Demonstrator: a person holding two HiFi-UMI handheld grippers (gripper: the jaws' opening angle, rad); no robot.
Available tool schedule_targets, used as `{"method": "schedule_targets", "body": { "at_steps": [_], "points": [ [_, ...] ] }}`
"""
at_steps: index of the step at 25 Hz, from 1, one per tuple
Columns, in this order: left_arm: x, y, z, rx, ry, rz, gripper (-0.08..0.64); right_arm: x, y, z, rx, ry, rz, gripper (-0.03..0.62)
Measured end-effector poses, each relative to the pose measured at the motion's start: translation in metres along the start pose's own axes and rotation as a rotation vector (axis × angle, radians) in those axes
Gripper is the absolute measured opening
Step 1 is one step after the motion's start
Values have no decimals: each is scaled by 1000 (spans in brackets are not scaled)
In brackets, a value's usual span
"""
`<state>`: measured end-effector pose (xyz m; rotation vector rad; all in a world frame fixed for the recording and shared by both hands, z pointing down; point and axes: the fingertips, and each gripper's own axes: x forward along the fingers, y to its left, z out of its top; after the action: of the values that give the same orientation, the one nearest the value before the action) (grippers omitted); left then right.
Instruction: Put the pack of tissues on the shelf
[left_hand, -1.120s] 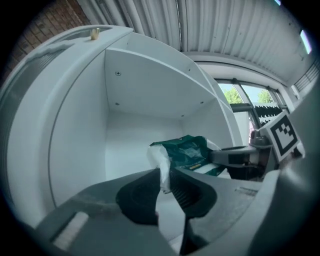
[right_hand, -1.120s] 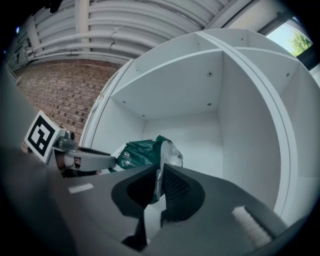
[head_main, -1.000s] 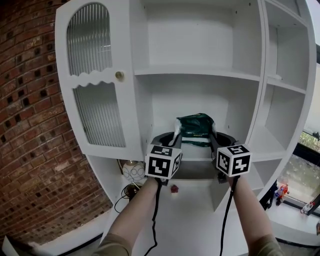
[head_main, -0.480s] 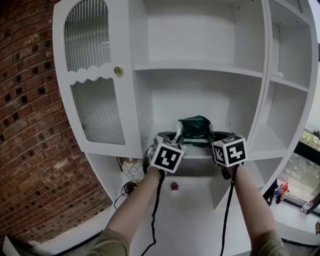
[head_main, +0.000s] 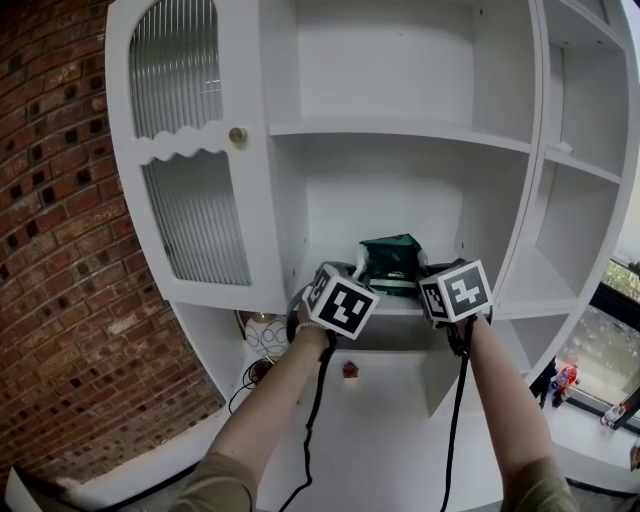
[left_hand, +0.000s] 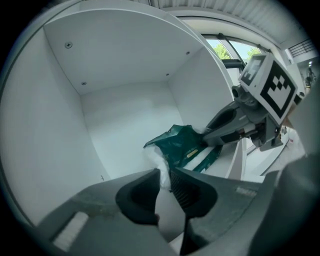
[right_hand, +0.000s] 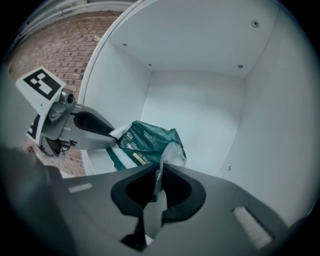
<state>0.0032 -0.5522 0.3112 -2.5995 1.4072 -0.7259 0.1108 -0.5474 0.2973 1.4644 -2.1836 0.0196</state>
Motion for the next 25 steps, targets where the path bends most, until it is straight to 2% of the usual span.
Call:
{"method": "schedule_targets", "body": {
  "at_steps": [6,15,18,21,25],
  "points": [
    [0,0,-1,-7,9,-14,81,1,1,-2,-7,16,-4,29],
    [-2,2,1,-14,-22,0,89,-4,-2,4,88,-56,42,56],
    [-3,1,2,-12,-42,6,98,-6,3,6,103,-80,71,149],
    [-5,2,3,-20,-62,5,106,-7,6,8,103,-98,79,191],
    [-7,2,8,-26,-87,0,131,-8,6,8,102,-112,72,213]
  ]
}}
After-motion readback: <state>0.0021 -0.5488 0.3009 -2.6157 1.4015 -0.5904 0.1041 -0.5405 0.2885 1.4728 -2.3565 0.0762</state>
